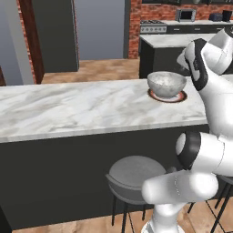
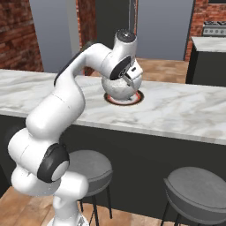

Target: Move the bowls from the cabinet to the plates on the dining table.

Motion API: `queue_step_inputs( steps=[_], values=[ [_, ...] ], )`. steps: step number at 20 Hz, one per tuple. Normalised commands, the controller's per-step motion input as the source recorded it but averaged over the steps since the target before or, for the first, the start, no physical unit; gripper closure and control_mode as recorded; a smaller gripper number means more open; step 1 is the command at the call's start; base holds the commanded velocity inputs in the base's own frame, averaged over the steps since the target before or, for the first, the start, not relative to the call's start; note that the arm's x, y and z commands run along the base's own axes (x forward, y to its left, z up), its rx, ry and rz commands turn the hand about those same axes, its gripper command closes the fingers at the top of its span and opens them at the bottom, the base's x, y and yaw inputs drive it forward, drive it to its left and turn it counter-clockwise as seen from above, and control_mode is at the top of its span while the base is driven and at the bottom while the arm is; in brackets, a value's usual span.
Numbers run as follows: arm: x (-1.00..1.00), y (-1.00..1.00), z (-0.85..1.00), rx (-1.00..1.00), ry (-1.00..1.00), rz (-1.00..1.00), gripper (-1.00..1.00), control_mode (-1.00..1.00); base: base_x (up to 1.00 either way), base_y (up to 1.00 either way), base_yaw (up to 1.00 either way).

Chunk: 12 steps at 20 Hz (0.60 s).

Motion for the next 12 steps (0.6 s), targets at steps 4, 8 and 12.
queue_step_inputs(
  steps=[4, 8, 12],
  values=[
    [-0.67, 0.56, 0.12, -0.08, 0.12, 0.07, -1.0, -1.0, 0.0, 0.0, 0.0],
    [-0.66, 0.59, 0.13, -0.09, 0.14, 0.07, -1.0, -1.0, 0.0, 0.0, 0.0],
    [-0.61, 0.58, 0.13, -0.1, 0.16, 0.03, -1.0, -1.0, 0.0, 0.0, 0.0]
  ],
)
